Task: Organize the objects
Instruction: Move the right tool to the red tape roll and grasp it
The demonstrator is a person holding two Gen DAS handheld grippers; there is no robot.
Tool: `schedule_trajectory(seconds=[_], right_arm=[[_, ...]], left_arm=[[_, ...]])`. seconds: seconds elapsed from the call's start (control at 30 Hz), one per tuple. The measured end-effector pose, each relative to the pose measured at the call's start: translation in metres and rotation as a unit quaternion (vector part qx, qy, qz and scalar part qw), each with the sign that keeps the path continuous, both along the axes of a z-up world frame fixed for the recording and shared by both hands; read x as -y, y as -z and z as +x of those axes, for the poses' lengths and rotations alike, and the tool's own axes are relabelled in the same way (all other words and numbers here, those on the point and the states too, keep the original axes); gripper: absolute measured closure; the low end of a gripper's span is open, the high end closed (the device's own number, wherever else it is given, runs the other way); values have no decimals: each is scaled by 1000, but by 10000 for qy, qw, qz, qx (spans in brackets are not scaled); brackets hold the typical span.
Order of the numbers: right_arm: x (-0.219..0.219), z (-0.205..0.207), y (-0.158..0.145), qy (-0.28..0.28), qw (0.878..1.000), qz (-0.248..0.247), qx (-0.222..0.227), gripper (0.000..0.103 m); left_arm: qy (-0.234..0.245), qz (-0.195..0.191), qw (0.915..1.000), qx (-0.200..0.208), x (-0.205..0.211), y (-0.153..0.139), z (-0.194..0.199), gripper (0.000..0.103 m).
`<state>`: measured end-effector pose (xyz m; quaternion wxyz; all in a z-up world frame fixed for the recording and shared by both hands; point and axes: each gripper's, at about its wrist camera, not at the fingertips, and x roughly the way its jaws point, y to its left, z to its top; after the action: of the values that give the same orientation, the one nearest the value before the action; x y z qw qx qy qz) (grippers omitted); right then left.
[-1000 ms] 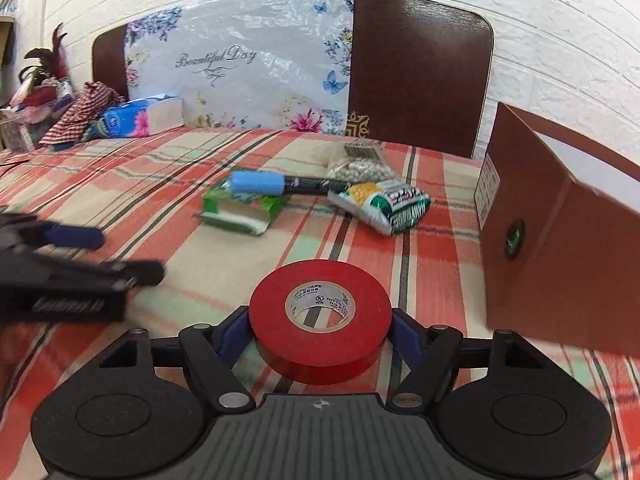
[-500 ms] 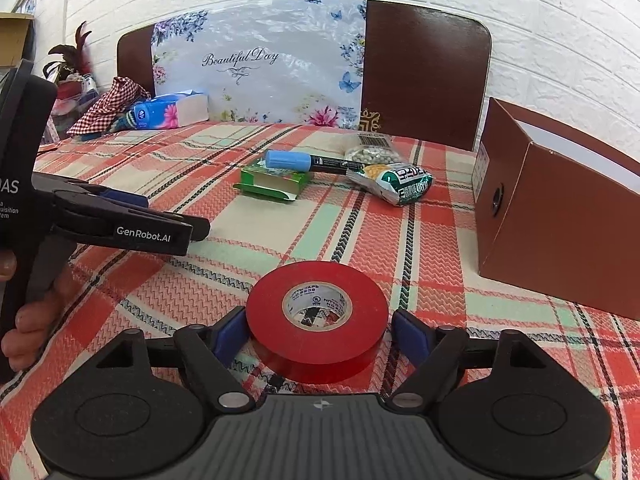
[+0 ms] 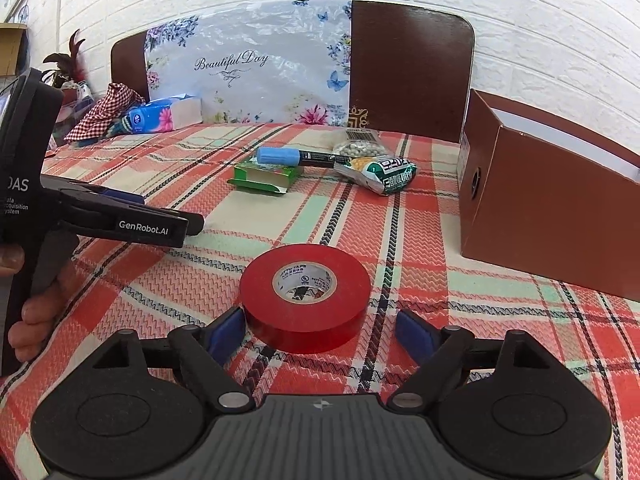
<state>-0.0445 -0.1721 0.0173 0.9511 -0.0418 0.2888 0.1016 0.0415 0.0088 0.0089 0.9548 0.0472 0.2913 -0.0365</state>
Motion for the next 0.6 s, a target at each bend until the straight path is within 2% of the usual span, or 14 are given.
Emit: schedule_trajectory(seconds=[0.6], right_arm=[[1,-2,1,7,10000,5,47,20]], left_arm=[[-10,-53,10000,3,-1,1,-5,23]])
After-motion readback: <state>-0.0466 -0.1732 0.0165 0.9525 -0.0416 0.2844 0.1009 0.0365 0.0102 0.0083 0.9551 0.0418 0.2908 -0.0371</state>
